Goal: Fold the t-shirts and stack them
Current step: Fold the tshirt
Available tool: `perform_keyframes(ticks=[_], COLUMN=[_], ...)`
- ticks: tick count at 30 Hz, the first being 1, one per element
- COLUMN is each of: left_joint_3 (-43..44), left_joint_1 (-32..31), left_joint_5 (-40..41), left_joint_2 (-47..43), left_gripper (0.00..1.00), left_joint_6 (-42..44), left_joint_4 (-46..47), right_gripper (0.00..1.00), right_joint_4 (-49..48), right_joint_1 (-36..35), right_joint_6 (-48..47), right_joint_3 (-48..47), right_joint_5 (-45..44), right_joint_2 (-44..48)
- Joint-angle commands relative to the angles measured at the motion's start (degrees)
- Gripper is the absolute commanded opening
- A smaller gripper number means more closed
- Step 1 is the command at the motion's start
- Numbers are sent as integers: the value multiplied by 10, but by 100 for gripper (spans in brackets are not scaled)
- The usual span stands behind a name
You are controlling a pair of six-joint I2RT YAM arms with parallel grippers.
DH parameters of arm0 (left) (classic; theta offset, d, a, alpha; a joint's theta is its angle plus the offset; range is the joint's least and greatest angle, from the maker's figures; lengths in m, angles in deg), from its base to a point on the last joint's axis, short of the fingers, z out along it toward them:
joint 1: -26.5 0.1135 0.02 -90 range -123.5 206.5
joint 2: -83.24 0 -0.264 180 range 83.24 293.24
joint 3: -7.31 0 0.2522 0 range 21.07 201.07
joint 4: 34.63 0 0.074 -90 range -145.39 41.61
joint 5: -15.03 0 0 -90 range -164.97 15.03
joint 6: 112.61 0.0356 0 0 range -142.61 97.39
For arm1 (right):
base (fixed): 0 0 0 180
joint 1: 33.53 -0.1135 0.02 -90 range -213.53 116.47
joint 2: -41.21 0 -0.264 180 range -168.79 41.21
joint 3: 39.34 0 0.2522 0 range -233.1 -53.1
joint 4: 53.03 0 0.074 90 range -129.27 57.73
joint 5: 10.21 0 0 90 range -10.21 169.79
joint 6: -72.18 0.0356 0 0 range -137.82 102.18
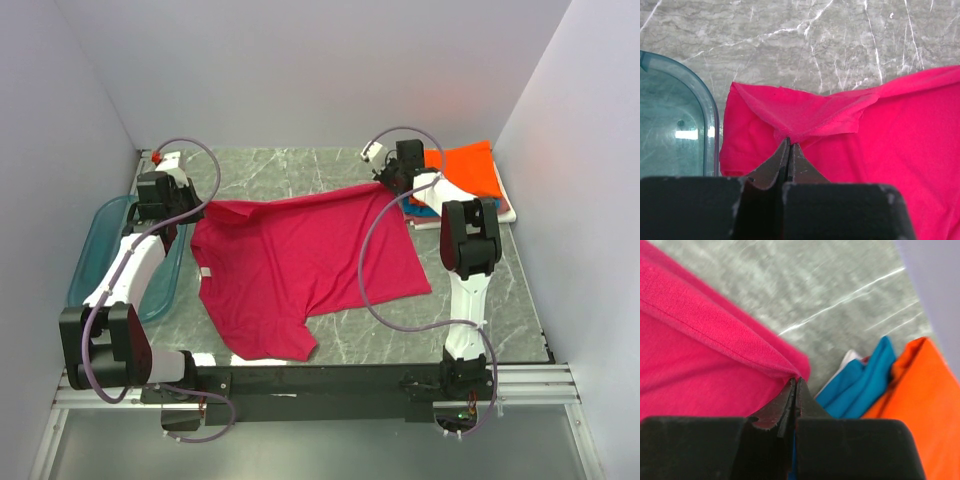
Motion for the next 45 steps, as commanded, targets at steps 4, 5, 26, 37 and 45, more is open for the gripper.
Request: perform_keyframes(ticks=[4,5,26,37,45], left_joint_3=[-1,-2,-48,-78,-83], left_joint_1=[-2,-2,-4,-13,-21], left_joint_5=[-5,-6,-23,3,17], left_joint_2=[-22,-24,-87,-104,-111], left_gripper=[1,0,1,1,1], left_joint_6=[2,2,-15,-40,-45], left_joint_4=[12,13,-4,-13,-17], right_gripper=[0,0,0,0,0], right_joint_4=[-37,-37,-39,-26,-25], right_joint_1=[6,6,10,10,9], right_joint_6=[-20,-21,-26,-31,-36], right_joint_3=[33,34,65,63,71], right_joint_5=[8,7,6,2,3], right_joint_2=[62,62,81,70,77])
